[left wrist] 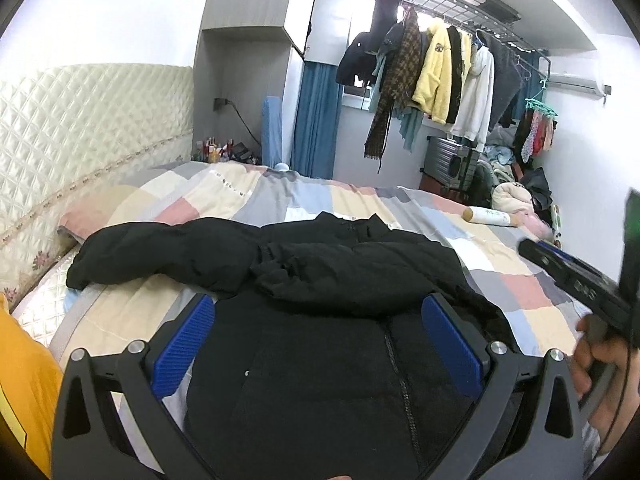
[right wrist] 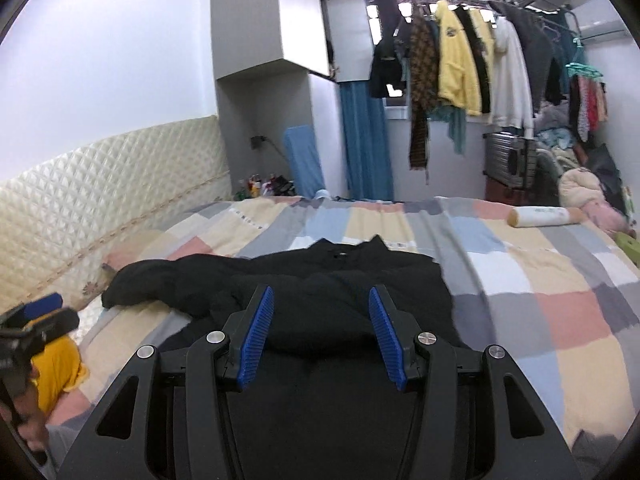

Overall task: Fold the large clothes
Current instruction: 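Open the right tool to release the sleeve and withdraw, then grasp the cuff of the other jacket sleeve with the left tool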

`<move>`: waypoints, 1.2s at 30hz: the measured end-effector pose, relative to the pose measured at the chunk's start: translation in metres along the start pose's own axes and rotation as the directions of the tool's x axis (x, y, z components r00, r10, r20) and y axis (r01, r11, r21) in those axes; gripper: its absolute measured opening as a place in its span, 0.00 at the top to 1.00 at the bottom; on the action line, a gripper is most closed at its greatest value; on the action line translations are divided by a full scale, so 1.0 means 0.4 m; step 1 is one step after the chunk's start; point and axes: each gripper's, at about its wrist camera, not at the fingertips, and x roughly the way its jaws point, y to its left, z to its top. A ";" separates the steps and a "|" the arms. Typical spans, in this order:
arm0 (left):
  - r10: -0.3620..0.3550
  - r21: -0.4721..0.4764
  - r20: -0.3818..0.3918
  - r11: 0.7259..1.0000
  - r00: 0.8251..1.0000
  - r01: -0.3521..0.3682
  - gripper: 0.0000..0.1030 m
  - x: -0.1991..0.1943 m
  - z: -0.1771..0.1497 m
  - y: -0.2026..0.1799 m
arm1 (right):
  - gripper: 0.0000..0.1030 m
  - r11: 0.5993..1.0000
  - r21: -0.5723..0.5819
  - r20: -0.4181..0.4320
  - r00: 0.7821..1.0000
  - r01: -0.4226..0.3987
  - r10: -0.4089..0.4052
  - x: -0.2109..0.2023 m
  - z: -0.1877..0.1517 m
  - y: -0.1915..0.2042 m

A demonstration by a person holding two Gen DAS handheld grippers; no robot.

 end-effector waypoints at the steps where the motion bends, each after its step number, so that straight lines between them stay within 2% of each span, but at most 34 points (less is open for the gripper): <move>1: -0.004 -0.002 0.003 1.000 1.000 0.004 0.00 -0.002 -0.003 -0.005 | 0.53 1.000 0.004 0.008 1.000 0.001 -0.001 -0.017 -0.008 -0.008; 10: -0.049 0.002 0.017 0.999 0.999 0.049 0.00 0.024 -0.052 -0.033 | 0.53 0.999 0.021 0.044 0.998 0.041 -0.042 -0.107 -0.109 -0.039; 21: -0.065 -0.023 0.020 0.998 0.998 0.065 0.00 0.059 -0.117 -0.026 | 0.52 0.991 0.101 0.012 0.996 0.090 -0.092 -0.149 -0.230 -0.116; 23: -0.060 -0.033 0.018 0.998 0.998 0.060 0.00 0.062 -0.118 -0.022 | 0.49 0.989 0.119 0.018 0.995 0.093 -0.096 -0.150 -0.228 -0.128; 24: -0.064 -0.043 0.015 0.997 0.998 0.065 0.00 0.065 -0.119 -0.016 | 0.43 0.989 0.125 0.021 0.996 0.084 -0.087 -0.150 -0.227 -0.131; 25: -0.072 -0.060 0.011 0.996 0.997 0.073 0.00 0.068 -0.116 -0.006 | 0.33 0.989 0.126 0.022 0.997 0.072 -0.075 -0.152 -0.228 -0.133; 29: -0.126 -0.155 -0.004 0.980 0.992 0.124 0.00 0.053 -0.105 0.056 | 0.29 0.990 0.112 0.047 0.995 0.079 -0.085 -0.168 -0.230 -0.133; 36: -0.035 -0.207 -0.035 0.978 0.999 0.027 0.00 0.016 -0.005 0.229 | 0.12 0.994 0.090 0.056 0.997 0.057 -0.062 -0.175 -0.234 -0.127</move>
